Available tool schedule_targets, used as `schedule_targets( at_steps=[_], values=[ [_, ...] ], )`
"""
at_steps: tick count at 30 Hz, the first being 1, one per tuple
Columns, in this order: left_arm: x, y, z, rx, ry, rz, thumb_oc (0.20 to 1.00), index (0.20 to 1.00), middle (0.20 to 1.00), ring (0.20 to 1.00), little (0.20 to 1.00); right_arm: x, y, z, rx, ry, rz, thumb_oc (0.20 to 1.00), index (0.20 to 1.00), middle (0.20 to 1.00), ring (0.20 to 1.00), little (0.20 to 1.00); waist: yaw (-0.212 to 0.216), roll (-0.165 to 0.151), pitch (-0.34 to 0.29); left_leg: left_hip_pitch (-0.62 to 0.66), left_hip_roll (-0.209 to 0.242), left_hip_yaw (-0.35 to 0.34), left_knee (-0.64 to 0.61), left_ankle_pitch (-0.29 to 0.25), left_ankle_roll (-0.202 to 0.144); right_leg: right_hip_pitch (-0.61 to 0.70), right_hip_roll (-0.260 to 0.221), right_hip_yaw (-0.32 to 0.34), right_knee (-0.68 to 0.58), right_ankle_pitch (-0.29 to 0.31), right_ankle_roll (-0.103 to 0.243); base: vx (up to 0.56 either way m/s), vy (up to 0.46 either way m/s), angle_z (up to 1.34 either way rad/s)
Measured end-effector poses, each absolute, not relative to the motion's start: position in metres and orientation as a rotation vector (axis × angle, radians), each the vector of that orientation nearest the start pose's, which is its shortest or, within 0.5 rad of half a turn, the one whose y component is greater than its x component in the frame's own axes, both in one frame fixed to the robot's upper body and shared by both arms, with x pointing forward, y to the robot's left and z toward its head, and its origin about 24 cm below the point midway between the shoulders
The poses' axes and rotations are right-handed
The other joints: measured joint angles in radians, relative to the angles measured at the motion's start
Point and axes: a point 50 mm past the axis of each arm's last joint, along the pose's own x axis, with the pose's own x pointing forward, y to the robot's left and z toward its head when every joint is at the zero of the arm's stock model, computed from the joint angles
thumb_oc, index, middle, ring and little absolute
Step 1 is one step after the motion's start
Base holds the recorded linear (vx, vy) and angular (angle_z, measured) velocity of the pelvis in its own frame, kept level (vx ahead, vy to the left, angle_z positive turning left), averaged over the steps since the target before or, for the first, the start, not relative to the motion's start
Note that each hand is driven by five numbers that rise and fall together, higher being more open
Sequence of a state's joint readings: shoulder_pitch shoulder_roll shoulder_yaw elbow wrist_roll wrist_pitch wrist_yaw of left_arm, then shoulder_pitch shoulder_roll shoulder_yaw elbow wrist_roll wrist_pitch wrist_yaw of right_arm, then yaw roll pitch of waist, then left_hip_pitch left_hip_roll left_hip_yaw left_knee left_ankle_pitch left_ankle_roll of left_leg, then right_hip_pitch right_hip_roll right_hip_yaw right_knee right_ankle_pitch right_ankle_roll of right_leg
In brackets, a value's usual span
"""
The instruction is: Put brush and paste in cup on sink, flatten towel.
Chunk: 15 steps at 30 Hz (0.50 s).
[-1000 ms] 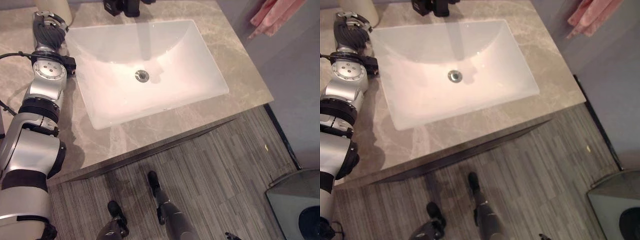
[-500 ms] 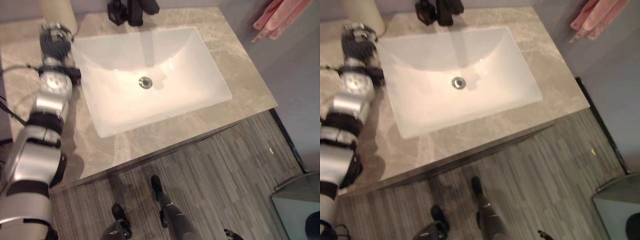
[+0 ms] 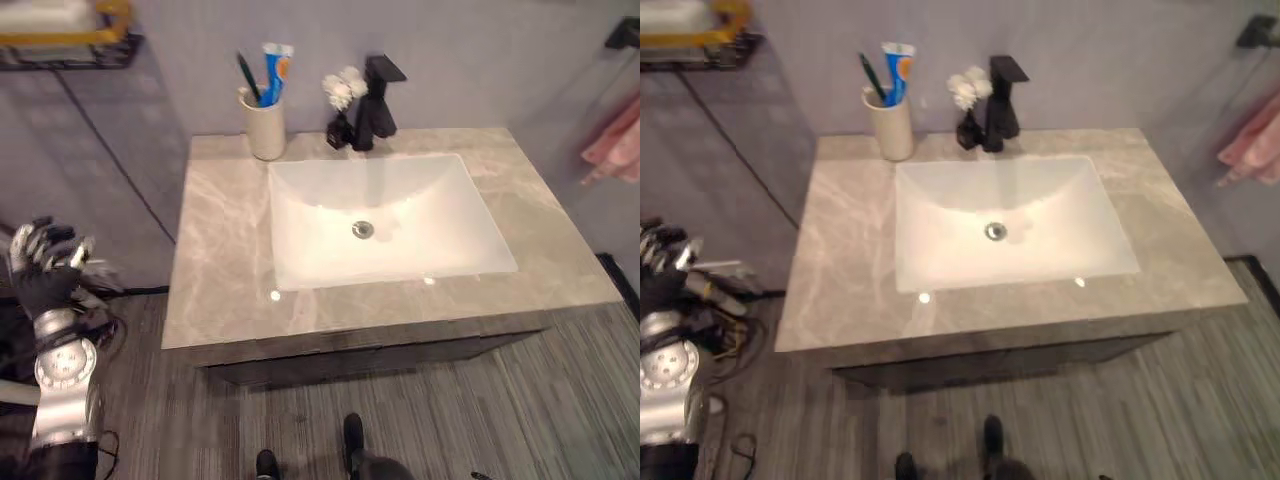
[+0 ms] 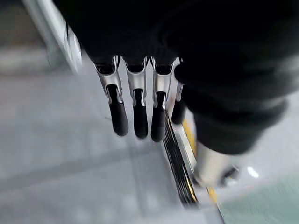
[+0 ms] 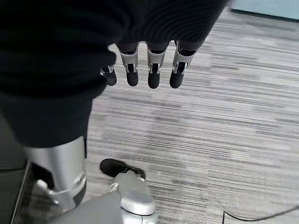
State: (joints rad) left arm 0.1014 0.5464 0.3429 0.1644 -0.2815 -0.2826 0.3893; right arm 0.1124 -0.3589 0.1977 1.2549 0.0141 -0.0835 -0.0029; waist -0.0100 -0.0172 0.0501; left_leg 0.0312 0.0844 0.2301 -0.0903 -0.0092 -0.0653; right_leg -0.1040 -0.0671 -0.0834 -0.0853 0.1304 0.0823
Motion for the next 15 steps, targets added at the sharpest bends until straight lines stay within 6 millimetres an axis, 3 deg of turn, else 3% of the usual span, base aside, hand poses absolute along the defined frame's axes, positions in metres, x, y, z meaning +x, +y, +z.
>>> schedule_targets(
  at_steps=[5,7,9,11,15],
  values=[
    [0.166,0.364,0.033,0.265,0.050,0.843,1.000,1.000,1.000,1.000,1.000,0.039,-0.279,-0.155,-0.439,1.314,-0.053,1.000,1.000,1.000,1.000,1.000,0.031,0.007,-0.053,0.000,0.007,-0.061,0.000,0.000,0.002,0.036,-0.002,-0.060,0.000,-0.027,0.004,-0.06,-0.060,0.42],
    [0.136,0.360,-0.025,0.221,0.319,0.860,1.000,1.000,1.000,1.000,1.000,0.039,-0.282,-0.154,-0.444,1.317,-0.074,1.000,1.000,1.000,1.000,1.000,0.026,0.019,-0.075,0.005,0.010,-0.076,0.000,0.002,-0.001,0.049,0.001,-0.070,0.000,-0.031,0.000,-0.06,-0.051,0.13],
    [0.099,0.336,-0.086,0.175,0.679,0.793,1.000,1.000,1.000,1.000,1.000,0.037,-0.283,-0.154,-0.449,1.330,-0.072,1.000,1.000,1.000,1.000,1.000,0.019,0.023,-0.087,0.014,0.014,-0.081,0.001,0.002,-0.001,0.057,0.007,-0.075,0.000,-0.035,-0.006,-0.04,-0.033,0.07],
    [0.066,0.311,-0.125,0.174,0.963,0.676,1.000,1.000,1.000,1.000,1.000,0.041,-0.282,-0.154,-0.451,1.320,-0.069,1.000,1.000,1.000,1.000,1.000,0.015,0.021,-0.085,0.020,0.021,-0.080,0.002,0.006,-0.005,0.057,0.014,-0.074,0.000,-0.034,-0.011,-0.05,-0.004,-0.03],
    [0.043,0.253,-0.160,0.102,1.209,0.351,1.000,1.000,1.000,1.000,1.000,0.047,-0.286,-0.152,-0.490,1.306,-0.046,1.000,1.000,1.000,1.000,1.000,-0.016,0.023,-0.087,0.025,0.012,-0.078,0.024,0.001,-0.003,0.050,0.020,-0.033,0.001,-0.027,-0.021,-0.05,0.039,-0.21]
  ],
)
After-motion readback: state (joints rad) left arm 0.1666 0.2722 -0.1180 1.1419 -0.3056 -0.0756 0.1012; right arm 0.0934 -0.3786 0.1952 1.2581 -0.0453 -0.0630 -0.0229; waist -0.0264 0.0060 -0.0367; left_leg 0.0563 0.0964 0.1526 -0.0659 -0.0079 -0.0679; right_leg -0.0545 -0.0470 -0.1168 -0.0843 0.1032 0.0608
